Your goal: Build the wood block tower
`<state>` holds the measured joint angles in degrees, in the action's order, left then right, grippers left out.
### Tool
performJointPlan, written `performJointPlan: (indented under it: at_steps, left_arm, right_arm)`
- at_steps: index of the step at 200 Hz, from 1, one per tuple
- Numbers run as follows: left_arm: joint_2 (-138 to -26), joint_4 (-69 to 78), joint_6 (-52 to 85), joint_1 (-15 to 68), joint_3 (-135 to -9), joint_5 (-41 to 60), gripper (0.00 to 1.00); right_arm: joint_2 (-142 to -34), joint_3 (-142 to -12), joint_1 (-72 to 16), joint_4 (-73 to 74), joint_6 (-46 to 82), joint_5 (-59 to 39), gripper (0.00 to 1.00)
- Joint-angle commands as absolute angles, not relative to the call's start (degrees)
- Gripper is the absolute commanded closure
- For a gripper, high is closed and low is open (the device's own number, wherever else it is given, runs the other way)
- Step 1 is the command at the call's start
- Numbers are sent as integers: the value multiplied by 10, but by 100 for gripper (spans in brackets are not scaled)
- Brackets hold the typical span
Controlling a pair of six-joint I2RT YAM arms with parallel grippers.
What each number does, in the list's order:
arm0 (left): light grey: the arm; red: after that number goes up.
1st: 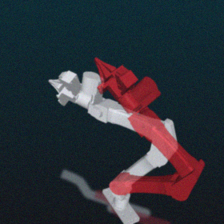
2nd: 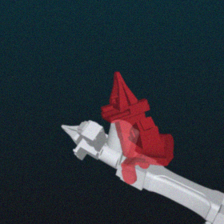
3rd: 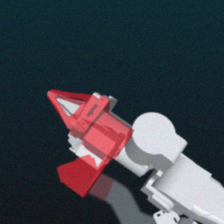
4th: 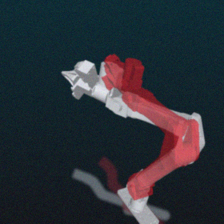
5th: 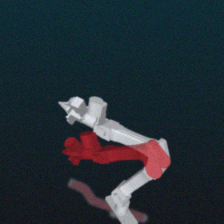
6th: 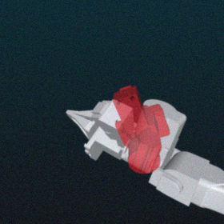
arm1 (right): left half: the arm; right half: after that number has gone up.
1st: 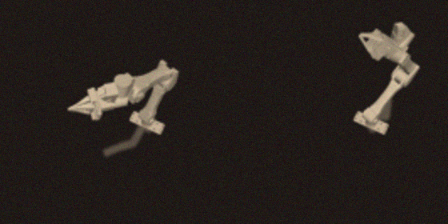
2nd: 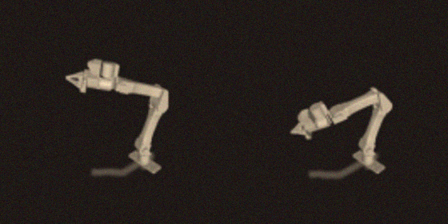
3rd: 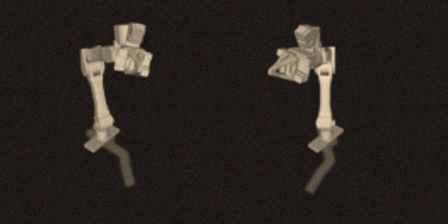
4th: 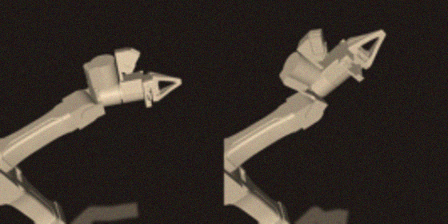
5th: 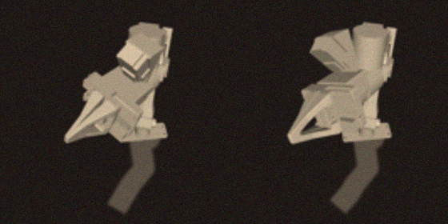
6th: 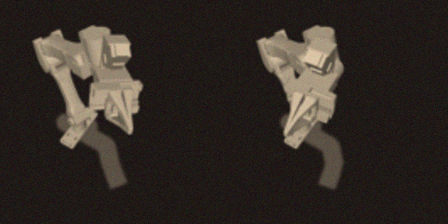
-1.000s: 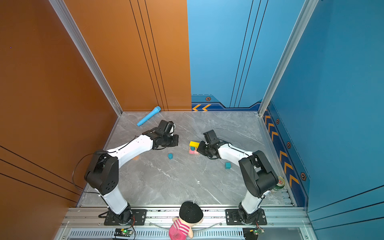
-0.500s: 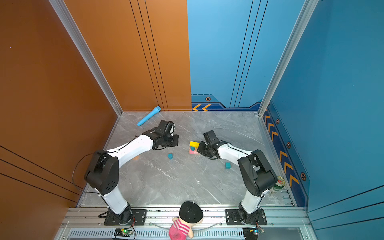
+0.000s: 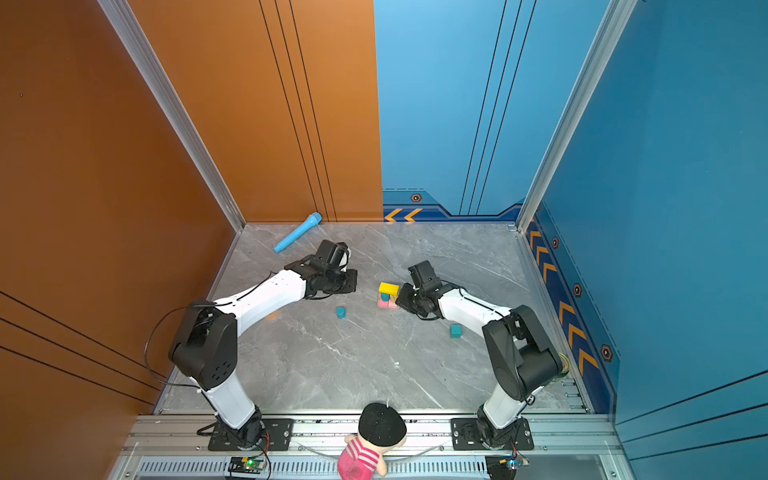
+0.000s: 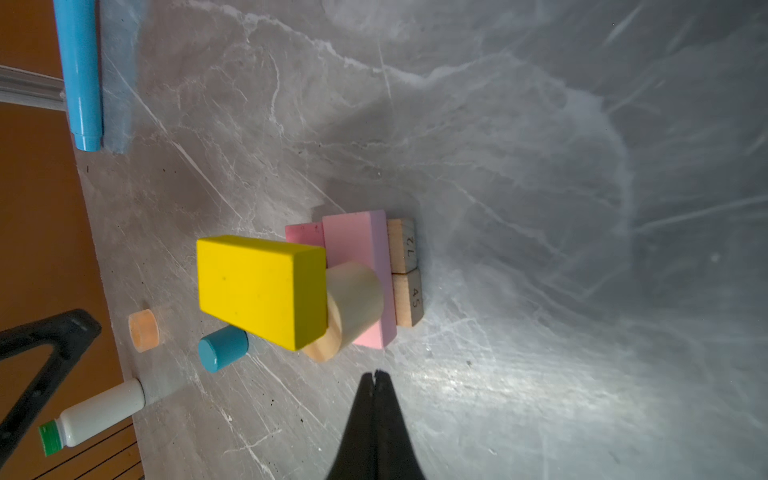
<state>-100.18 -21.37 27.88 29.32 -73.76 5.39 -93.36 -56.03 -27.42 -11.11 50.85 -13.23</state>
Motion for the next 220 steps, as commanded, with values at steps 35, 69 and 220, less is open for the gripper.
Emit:
performJointPlan:
  at_steps: [35,69,220]
  left_arm:
    - [-1041,-249,270,283,-827,105,100]
    - [-1087,-270,277,278,-879,128,100]
    - [-1194,-331,276,294,-987,162,100]
  right_arm:
    - [-893,-594,-232,-173,480,-117,100]
    - [-940,-676,-212,-211,449,-149,100]
    - [-1184,-939,-230,-292,401,-271,100]
